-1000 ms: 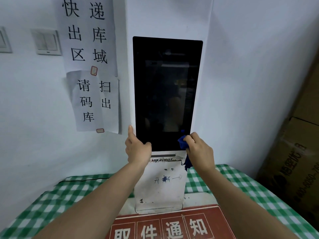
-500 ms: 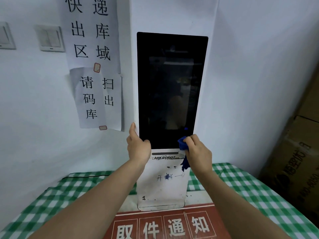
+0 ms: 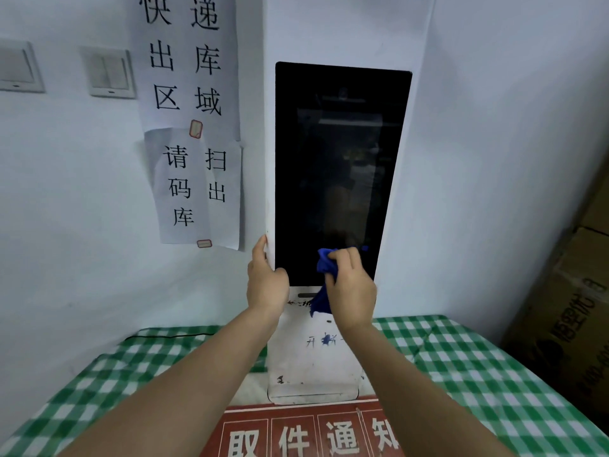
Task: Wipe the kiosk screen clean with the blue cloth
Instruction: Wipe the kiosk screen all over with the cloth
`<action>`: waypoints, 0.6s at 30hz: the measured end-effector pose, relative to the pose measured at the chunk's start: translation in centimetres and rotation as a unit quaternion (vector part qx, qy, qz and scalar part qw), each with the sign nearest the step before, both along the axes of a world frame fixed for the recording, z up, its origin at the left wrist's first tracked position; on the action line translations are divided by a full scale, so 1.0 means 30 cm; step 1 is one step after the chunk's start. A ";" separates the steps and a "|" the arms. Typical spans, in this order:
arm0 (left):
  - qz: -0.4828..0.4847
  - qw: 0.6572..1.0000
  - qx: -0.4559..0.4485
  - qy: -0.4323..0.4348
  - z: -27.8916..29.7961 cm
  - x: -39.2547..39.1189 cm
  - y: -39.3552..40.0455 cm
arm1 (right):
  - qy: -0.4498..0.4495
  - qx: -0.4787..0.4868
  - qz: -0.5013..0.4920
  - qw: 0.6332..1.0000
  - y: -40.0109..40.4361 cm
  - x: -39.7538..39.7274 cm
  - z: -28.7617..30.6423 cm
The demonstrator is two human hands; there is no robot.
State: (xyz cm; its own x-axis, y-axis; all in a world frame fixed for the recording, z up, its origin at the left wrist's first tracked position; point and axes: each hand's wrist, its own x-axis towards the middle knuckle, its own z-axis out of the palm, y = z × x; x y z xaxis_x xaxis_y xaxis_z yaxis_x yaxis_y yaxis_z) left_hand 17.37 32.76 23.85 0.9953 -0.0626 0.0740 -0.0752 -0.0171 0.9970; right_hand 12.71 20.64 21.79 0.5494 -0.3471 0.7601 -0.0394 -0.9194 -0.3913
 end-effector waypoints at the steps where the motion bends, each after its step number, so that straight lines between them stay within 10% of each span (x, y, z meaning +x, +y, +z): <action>1: 0.001 1.000 0.001 -0.001 -0.002 0.002 0.000 | 0.007 -0.022 0.012 1.000 0.019 0.005 0.003; 5: -0.003 1.000 -0.006 0.000 -0.011 0.007 0.006 | 0.050 -0.095 0.024 0.994 -0.007 0.001 0.009; 12: -0.020 1.000 -0.012 0.002 -0.005 0.008 0.012 | -0.001 0.073 -0.029 0.997 0.013 0.012 0.013; 18: -0.036 0.999 -0.004 -0.009 0.007 0.000 0.036 | 0.030 -0.067 0.038 0.997 0.115 0.056 -0.005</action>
State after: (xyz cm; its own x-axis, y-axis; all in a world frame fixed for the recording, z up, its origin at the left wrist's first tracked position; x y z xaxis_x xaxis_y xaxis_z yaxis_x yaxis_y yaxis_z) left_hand 17.38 33.83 24.06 0.9867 -0.1336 0.0926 -0.0939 -0.0036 0.9956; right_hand 14.38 24.11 21.63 0.6157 -0.2012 0.7619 0.0124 -0.9643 -0.2647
